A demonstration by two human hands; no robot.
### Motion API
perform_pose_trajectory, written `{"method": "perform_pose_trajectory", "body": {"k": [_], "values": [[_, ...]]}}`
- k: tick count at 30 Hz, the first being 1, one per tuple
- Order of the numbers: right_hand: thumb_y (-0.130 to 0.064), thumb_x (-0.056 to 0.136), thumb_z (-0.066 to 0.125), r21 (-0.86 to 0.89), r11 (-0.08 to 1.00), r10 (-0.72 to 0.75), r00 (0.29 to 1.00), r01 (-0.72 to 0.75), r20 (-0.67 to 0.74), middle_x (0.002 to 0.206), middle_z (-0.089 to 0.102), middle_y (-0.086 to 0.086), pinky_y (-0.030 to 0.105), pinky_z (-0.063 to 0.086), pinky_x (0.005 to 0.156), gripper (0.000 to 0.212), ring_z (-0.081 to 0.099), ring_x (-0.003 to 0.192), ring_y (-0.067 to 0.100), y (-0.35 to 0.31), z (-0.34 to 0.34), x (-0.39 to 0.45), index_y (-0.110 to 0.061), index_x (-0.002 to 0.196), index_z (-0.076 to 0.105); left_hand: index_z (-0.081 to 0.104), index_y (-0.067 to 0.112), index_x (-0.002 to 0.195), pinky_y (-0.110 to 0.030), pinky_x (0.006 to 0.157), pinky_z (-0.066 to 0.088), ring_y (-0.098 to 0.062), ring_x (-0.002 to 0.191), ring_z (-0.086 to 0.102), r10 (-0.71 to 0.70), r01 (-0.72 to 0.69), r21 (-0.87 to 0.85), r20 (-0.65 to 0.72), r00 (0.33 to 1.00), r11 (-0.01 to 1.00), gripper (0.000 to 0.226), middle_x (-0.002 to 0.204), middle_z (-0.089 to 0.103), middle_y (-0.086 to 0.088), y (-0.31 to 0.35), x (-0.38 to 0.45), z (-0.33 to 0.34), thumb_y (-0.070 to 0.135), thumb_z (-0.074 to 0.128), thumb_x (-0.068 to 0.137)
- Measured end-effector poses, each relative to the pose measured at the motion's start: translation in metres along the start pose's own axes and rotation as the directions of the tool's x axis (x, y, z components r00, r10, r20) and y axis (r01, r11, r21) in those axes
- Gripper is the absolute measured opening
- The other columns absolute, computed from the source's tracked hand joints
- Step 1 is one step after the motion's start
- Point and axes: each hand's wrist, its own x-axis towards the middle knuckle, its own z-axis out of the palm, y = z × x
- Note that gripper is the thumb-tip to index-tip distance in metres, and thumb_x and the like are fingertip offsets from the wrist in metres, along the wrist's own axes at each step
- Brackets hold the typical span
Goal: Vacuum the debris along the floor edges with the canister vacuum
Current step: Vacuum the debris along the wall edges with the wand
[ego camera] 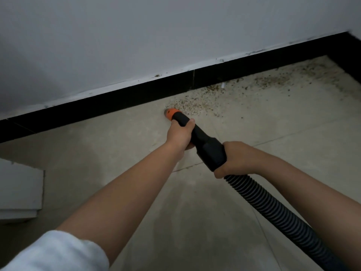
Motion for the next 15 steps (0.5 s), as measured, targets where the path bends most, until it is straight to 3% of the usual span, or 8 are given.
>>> {"method": "perform_pose_trajectory", "body": {"k": [8, 12, 15], "values": [[-0.029, 0.07, 0.075, -0.005, 1.0, 0.013, 0.999, -0.013, -0.044, 0.078, 0.046, -0.006, 0.022, 0.044, 0.058, 0.039, 0.054, 0.08, 0.015, 0.02, -0.013, -0.015, -0.016, 0.09, 0.044, 0.029, 0.013, 0.144, -0.026, 0.062, 0.049, -0.028, 0.116, 0.052, 0.032, -0.032, -0.038, 0.022, 0.999, 0.999, 0.053, 0.137, 0.046, -0.011, -0.002, -0.007, 0.027, 0.029, 0.047, 0.096], [-0.032, 0.068, 0.075, -0.008, 1.0, 0.011, 0.999, -0.011, -0.053, 0.08, 0.048, -0.007, 0.021, 0.043, 0.056, 0.038, 0.052, 0.071, 0.008, 0.029, -0.009, -0.03, -0.024, 0.077, 0.038, 0.032, 0.013, 0.142, -0.017, 0.058, 0.046, -0.02, 0.105, 0.054, 0.106, -0.106, -0.029, -0.005, 0.994, 0.994, 0.049, 0.133, 0.049, -0.008, -0.009, -0.024, 0.034, 0.027, 0.045, 0.097], [-0.033, 0.067, 0.075, -0.014, 1.0, 0.007, 0.998, -0.008, -0.058, 0.082, 0.05, -0.007, 0.024, 0.046, 0.059, 0.04, 0.053, 0.073, 0.008, 0.03, -0.004, -0.037, -0.026, 0.076, 0.036, 0.026, 0.017, 0.145, -0.02, 0.064, 0.049, -0.021, 0.105, 0.056, 0.145, -0.145, -0.05, -0.008, 0.989, 0.988, 0.053, 0.133, 0.049, -0.006, -0.015, -0.034, 0.031, 0.027, 0.046, 0.097]]}}
